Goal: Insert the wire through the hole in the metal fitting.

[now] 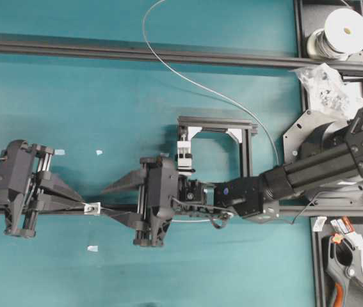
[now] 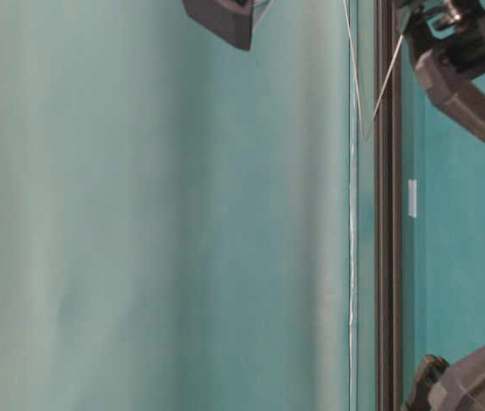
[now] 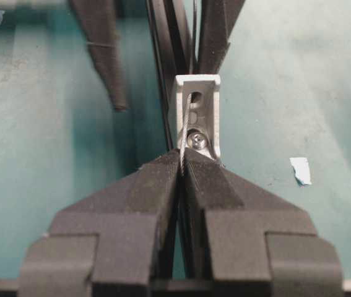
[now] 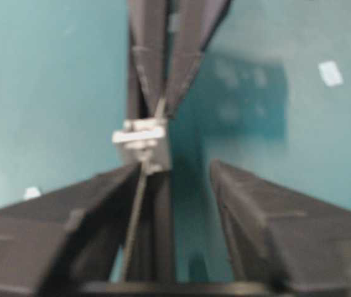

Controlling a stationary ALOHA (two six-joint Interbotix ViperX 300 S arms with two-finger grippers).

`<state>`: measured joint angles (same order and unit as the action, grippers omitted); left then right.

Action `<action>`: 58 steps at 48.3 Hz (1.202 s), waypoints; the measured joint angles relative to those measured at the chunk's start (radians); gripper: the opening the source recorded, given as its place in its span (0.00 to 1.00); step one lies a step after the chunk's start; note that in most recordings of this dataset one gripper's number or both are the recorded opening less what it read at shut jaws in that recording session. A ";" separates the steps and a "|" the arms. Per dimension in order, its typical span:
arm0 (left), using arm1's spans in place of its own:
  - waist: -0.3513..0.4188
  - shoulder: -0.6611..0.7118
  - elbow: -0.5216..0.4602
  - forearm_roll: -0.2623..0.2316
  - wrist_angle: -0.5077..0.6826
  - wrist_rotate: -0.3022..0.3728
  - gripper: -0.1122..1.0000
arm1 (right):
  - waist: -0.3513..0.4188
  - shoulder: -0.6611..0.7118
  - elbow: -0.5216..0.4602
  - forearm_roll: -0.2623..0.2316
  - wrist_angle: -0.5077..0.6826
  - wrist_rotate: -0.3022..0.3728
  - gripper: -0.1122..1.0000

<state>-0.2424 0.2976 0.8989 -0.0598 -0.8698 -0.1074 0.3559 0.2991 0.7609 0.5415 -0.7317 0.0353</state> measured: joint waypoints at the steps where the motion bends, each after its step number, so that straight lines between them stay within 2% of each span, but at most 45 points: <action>1: 0.000 0.000 0.000 -0.002 0.002 0.000 0.01 | -0.002 0.000 0.002 0.000 0.000 0.000 0.88; 21: -0.002 -0.012 0.006 -0.002 0.020 0.000 0.01 | 0.002 -0.052 0.040 0.000 0.000 0.000 0.89; 58: -0.049 -0.244 0.207 0.000 0.118 -0.031 0.01 | 0.003 -0.057 0.049 -0.002 0.000 0.000 0.89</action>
<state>-0.2915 0.0537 1.1060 -0.0598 -0.7517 -0.1381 0.3590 0.2424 0.8099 0.5400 -0.7317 0.0353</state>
